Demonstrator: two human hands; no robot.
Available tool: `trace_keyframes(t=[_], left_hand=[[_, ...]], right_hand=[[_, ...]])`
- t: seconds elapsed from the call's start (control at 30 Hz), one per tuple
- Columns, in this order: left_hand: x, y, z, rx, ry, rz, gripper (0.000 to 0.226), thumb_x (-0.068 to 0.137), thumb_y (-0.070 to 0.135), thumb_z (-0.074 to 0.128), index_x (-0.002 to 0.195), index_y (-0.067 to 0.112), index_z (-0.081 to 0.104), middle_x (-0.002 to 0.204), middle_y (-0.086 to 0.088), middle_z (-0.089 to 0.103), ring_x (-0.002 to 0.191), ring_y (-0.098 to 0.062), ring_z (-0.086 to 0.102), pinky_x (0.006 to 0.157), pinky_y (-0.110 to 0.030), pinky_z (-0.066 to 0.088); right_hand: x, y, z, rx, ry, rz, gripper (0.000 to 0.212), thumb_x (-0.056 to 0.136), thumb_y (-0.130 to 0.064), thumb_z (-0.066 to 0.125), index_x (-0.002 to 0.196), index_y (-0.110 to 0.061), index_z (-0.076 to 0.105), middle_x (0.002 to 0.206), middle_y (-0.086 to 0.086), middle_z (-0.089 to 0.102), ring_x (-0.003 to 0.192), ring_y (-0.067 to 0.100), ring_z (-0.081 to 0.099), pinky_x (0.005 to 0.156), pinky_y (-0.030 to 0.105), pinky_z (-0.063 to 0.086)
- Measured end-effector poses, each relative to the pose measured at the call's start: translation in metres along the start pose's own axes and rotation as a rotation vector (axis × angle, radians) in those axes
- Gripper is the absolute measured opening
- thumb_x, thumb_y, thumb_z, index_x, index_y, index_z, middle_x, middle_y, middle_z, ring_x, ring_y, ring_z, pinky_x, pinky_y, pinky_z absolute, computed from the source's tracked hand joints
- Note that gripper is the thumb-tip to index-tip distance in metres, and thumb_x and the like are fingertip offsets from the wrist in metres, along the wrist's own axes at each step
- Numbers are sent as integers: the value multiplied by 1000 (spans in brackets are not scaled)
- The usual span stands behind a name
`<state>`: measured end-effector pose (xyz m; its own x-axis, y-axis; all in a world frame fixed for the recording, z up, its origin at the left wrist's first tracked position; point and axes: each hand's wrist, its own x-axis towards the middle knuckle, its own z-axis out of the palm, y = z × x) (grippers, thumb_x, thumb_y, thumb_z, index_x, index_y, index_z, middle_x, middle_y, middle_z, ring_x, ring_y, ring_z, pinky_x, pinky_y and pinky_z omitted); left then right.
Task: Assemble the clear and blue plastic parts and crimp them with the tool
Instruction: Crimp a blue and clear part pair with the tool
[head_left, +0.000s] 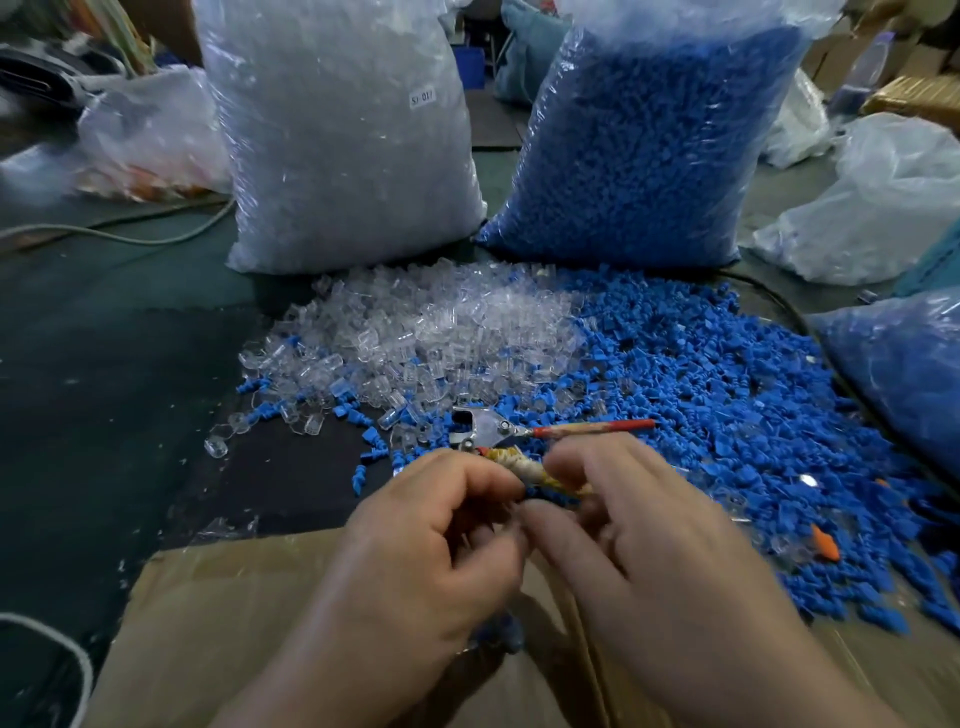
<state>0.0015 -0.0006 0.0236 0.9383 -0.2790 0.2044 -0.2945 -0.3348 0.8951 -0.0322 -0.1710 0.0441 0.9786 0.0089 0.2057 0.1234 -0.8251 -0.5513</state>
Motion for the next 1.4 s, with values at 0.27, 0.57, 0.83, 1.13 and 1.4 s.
trace_keyframes(t=[0.27,0.57,0.83,1.13,1.4], left_hand=[[6,-13,-7,-248,23,-195,51,82,4,77,99,51,69,80,1,71,67,-21,66,58,-23,53],[9,-13,-6,-249,39,-302,20,78,24,77,86,43,74,65,-1,71,50,-4,62,49,-12,46],[14,-27,-8,-346,119,-302,34,67,25,82,94,44,77,86,1,76,77,-18,73,71,-34,58],[17,-27,0,-477,200,-356,42,36,39,81,76,24,78,76,-12,75,68,-27,74,66,-38,58],[17,-13,1,-595,147,-455,39,42,38,80,74,18,74,60,-23,63,46,-32,57,55,-40,50]], right_hand=[[6,16,6,-532,-297,-76,13,102,-40,36,112,-33,33,90,-8,44,78,21,57,53,34,38],[23,5,17,-500,-408,-156,17,98,-20,41,88,-28,29,84,-5,35,64,23,38,55,37,44],[44,-4,0,145,-204,42,12,87,-27,53,88,-27,65,64,-3,64,49,10,53,48,31,47],[38,8,15,505,-100,-18,15,96,-27,52,89,-31,65,90,-11,66,83,8,67,72,23,54],[37,7,21,248,21,-333,21,97,-33,46,101,-23,64,100,-13,56,90,4,57,76,26,48]])
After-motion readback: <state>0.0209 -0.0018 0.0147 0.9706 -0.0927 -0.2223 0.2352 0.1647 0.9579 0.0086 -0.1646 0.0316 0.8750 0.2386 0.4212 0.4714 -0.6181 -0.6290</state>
